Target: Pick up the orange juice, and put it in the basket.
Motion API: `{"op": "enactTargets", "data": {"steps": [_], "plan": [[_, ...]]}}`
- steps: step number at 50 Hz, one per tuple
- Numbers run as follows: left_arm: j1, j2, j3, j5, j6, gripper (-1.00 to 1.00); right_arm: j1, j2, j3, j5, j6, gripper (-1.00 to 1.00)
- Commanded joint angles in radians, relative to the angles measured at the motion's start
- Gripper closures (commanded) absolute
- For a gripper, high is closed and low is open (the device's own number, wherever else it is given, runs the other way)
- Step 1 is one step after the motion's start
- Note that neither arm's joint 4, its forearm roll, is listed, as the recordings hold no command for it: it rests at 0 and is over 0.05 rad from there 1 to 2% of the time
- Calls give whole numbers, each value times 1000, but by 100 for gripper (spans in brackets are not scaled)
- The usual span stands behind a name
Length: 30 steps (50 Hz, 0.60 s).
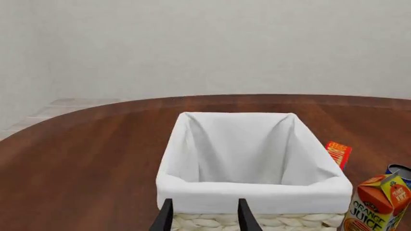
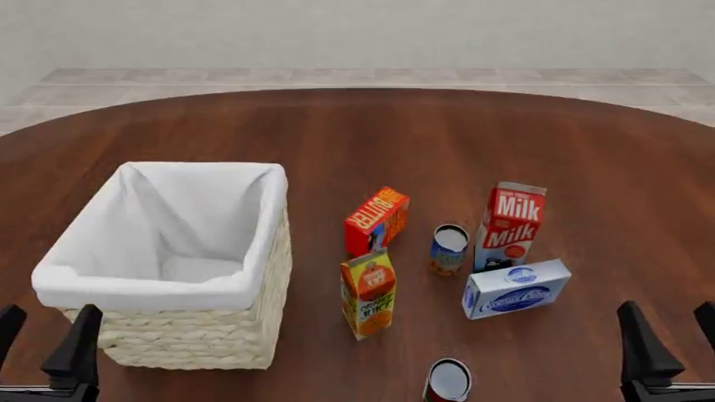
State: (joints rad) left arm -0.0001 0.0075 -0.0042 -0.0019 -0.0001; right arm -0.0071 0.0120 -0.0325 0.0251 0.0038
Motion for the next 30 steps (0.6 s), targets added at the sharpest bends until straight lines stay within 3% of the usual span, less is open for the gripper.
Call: {"op": "enactTargets", "data": {"steps": [1, 4, 12, 30], "plan": [[0, 0, 0, 0, 0, -100, 3, 5, -32, 29, -13, -100], [0, 0, 0, 0, 0, -100, 9, -4, -40, 45, -36, -100], [0, 0, 0, 0, 0, -100, 13, 117, -75, -19, -17, -100], [0, 0, 0, 0, 0, -100, 97, 248, -263, 34, 0, -100]]}}
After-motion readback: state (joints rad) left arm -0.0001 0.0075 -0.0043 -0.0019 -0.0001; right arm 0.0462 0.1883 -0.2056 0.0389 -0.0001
